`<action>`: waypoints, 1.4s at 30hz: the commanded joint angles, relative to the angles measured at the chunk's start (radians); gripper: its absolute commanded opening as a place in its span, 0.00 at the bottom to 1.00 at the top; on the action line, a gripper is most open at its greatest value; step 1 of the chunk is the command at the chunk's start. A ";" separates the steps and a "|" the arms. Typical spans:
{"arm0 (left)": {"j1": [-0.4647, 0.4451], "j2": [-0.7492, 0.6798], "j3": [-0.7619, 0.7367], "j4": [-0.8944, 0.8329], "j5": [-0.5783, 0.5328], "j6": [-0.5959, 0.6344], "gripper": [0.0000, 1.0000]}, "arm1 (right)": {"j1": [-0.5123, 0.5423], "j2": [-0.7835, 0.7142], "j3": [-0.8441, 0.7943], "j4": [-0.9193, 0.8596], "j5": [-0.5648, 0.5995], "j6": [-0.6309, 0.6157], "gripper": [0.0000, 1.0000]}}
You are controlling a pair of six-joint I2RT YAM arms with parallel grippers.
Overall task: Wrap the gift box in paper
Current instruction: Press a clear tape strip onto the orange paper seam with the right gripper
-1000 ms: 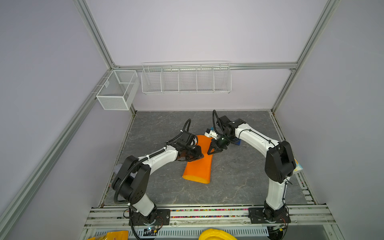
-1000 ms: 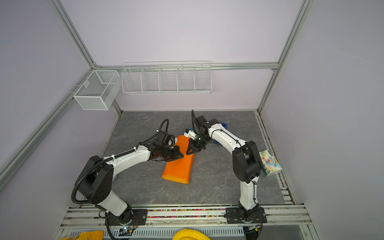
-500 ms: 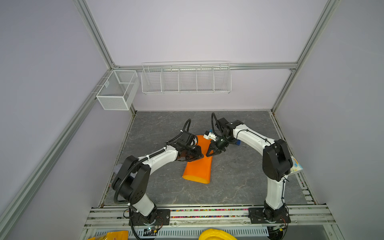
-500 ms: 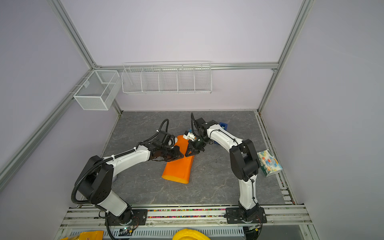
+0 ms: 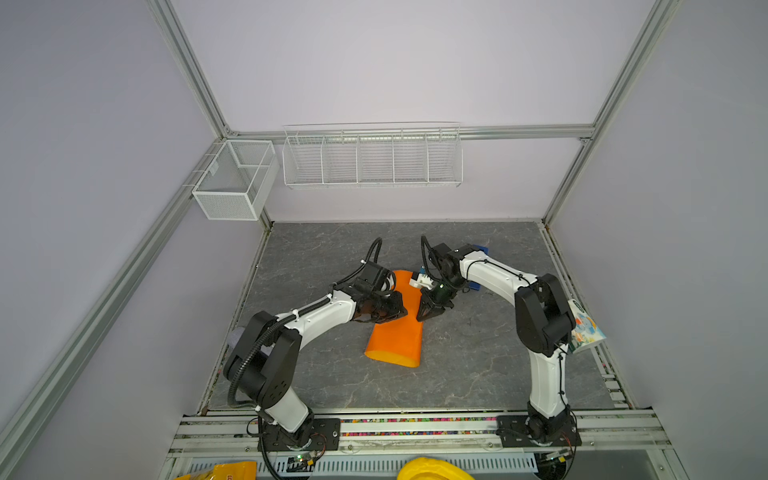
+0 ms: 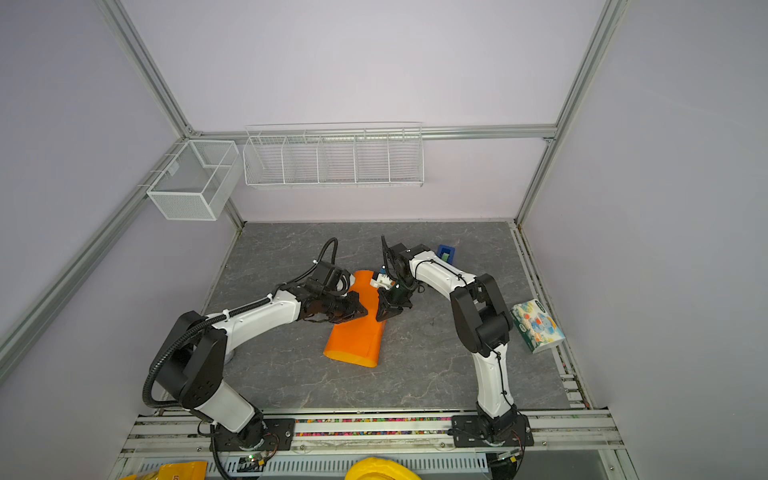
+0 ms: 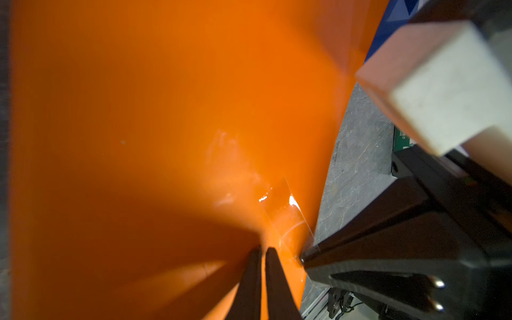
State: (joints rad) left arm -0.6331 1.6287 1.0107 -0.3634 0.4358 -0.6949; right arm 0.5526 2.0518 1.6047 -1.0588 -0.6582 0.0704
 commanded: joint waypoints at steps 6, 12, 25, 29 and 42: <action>-0.004 0.027 0.015 -0.160 -0.057 0.015 0.09 | 0.001 0.025 -0.005 -0.034 0.058 -0.018 0.07; -0.004 0.019 0.112 -0.166 -0.037 0.003 0.09 | 0.001 0.028 -0.011 -0.027 0.057 -0.016 0.07; -0.005 0.114 0.197 -0.093 0.047 -0.029 0.08 | 0.000 0.030 -0.015 -0.024 0.058 -0.014 0.07; -0.005 0.142 0.180 -0.079 0.048 -0.028 0.08 | 0.000 0.028 -0.016 -0.023 0.058 -0.013 0.07; -0.005 0.168 0.122 -0.097 0.006 -0.014 0.08 | -0.019 -0.083 -0.111 0.041 -0.025 0.027 0.22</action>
State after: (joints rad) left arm -0.6350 1.7687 1.1790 -0.4137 0.4919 -0.7208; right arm 0.5453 2.0068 1.5440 -1.0149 -0.6853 0.0914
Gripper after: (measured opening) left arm 0.075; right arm 0.221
